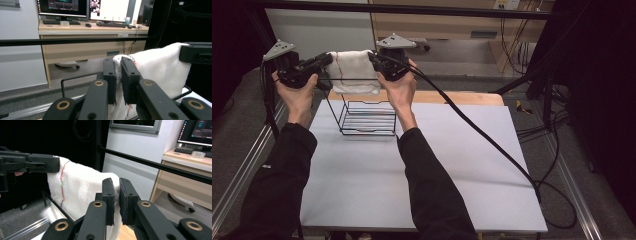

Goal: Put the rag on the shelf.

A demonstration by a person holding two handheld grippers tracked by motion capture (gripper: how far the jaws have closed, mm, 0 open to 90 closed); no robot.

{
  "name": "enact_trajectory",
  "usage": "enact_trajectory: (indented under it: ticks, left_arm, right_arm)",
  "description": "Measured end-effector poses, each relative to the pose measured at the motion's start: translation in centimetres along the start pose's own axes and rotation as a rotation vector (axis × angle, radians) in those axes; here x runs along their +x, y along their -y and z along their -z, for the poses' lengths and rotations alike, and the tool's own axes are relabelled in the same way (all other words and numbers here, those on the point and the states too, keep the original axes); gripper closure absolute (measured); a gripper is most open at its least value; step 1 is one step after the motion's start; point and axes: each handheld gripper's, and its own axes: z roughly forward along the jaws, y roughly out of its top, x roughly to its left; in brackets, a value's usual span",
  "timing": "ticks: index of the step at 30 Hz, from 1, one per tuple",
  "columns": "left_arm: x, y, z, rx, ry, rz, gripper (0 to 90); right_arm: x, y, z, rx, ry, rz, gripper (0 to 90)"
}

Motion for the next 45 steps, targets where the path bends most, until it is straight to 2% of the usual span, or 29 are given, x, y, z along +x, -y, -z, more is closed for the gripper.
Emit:
enact_trajectory:
  ticks: [11,32,40,45]
  left_arm:
    - [0.0,1.0,0.4,0.011,0.013,0.000,82.6]
    - [-0.5,1.2,2.1,-0.006,0.047,-0.035,82.5]
    - [-0.8,1.6,2.7,0.016,0.057,-0.040,82.0]
    - [-1.2,1.9,3.3,0.039,0.051,-0.062,81.7]
  right_arm:
    - [0.3,1.1,0.3,0.014,-0.011,0.000,83.6]
    - [1.1,1.1,1.7,-0.003,-0.041,0.030,83.5]
    - [1.4,1.7,2.4,0.010,-0.064,0.039,83.4]
    - [2.0,1.9,2.9,0.026,-0.074,0.079,83.4]
